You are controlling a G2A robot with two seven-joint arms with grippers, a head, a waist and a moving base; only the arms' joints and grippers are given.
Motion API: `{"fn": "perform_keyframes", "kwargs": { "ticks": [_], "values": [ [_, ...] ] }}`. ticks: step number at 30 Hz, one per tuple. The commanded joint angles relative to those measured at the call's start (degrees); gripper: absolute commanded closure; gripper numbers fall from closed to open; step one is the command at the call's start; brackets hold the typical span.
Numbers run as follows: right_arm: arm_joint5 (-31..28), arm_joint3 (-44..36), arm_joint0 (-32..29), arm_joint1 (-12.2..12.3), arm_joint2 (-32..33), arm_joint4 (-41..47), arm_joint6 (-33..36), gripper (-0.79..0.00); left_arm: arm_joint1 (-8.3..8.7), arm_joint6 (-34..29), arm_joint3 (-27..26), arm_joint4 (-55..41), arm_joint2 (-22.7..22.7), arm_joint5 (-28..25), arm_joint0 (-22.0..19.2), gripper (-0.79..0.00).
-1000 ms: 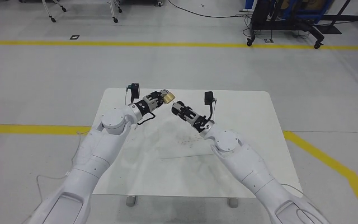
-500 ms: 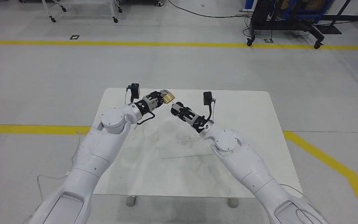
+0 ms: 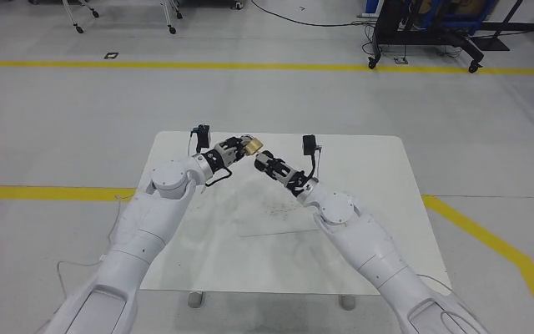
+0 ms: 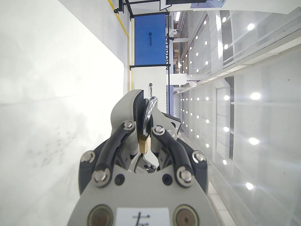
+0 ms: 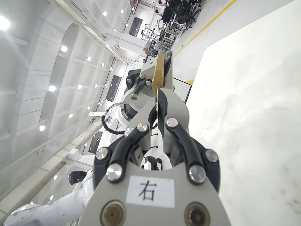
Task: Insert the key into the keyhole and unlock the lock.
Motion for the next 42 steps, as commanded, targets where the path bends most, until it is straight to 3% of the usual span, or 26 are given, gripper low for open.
{"fn": "perform_keyframes", "kwargs": {
  "ticks": [1,23,24,25,26,40,42],
  "values": [
    [0.1,0.1,0.0,-0.1,0.2,0.0,-0.1,0.0,-0.05,-0.2,0.1,0.0,-0.2,0.0,0.0,0.0],
    [2.4,-0.6,-0.9,-0.6,1.7,-2.9,-0.7,-0.009,-0.45,-2.1,-0.2,3.8,-0.2,-1.0,0.1,0.0],
    [2.3,-0.7,-1.0,-0.6,1.9,-2.9,-0.7,-0.274,-0.48,-2.1,-0.1,3.7,-0.2,-1.0,0.1,0.0],
    [2.2,-0.8,-1.1,-0.6,2.0,-2.9,-0.7,-0.394,-0.51,-2.1,0.0,3.7,-0.3,-0.9,0.1,0.0],
    [2.2,-0.8,-1.2,-0.6,2.1,-2.8,-0.6,-0.785,-0.54,-2.0,0.0,3.6,-0.4,-0.9,0.1,0.0],
    [1.8,-1.5,-1.8,-0.9,3.2,-2.8,0.6,-0.757,-0.88,-1.3,0.5,2.5,-1.6,-0.7,0.2,0.0],
    [1.2,-1.6,-2.0,-0.9,3.4,-2.3,0.6,-0.705,-0.95,-0.7,0.5,2.3,-1.8,-0.5,0.2,0.0]
  ]
}}
